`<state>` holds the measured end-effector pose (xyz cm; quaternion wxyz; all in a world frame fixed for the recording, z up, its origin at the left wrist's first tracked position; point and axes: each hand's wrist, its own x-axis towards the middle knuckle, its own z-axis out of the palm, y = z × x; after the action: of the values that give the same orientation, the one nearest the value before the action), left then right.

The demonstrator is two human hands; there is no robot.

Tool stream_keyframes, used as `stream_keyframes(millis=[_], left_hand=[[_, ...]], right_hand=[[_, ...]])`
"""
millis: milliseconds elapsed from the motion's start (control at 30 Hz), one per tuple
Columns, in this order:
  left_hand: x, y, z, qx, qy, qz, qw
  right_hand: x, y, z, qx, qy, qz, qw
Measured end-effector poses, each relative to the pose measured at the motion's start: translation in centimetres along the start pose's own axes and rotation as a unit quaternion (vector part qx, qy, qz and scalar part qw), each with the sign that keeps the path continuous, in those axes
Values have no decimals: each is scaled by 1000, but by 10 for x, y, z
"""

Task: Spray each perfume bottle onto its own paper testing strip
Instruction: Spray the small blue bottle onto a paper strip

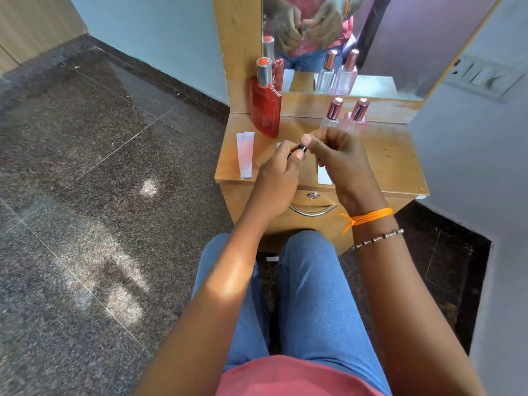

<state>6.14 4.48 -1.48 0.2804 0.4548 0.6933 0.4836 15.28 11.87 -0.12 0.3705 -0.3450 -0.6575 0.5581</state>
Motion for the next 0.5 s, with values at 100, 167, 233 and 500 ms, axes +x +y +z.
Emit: stream_keyframes(millis=[100,167,233,500], left_hand=[[3,3,-8,-150,-72,-82,983],[4,2,-16,-242,-114,-119,956],[6,0,-22,-321,-130,-139,928],[-2,-19,-37,-479,-198,-193,833]], right_hand=[[3,-3,1,-5,-38,-3,999],[8,-4,5,3,-59,-4,998],[12,-5,9,10,-80,-4,997],[45,-12,1,61,-51,10,997]])
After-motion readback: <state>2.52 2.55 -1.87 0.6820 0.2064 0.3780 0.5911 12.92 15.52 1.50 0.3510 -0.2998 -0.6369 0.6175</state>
